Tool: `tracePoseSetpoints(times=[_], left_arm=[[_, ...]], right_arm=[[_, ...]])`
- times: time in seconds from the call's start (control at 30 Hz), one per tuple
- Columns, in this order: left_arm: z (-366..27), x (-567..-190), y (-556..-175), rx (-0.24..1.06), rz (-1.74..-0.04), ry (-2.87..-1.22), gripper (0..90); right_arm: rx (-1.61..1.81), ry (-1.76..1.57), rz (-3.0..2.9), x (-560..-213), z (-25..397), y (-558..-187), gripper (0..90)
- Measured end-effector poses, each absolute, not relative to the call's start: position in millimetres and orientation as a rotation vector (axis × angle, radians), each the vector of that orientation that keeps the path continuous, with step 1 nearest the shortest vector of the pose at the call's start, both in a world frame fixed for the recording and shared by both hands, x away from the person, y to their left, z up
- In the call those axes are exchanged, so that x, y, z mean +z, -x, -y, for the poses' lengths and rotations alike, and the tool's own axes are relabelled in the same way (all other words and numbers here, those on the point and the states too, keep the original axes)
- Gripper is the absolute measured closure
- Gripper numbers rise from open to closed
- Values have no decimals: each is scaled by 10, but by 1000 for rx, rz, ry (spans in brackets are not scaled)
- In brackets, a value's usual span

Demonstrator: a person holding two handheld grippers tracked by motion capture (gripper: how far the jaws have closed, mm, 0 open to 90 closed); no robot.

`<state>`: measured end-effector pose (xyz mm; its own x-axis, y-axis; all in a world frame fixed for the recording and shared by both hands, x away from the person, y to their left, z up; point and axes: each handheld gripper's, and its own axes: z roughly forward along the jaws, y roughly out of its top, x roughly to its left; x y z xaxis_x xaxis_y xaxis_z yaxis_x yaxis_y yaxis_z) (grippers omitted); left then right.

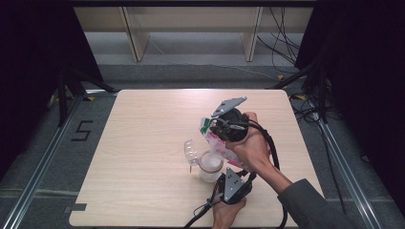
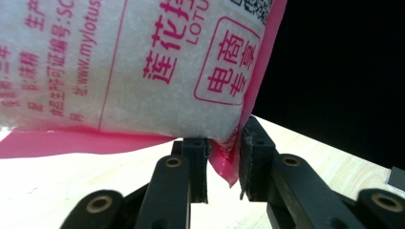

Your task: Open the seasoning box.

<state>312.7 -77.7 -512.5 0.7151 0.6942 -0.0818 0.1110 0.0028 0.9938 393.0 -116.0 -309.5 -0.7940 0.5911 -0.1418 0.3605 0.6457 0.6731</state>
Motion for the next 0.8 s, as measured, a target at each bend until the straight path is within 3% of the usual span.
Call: tracePoseSetpoints(times=[0.8], left_arm=[[837,-5097,-3090,460,-680,-1460,758]], right_arm=[[838,-738,-2538,-3151,1034,-3912,900]])
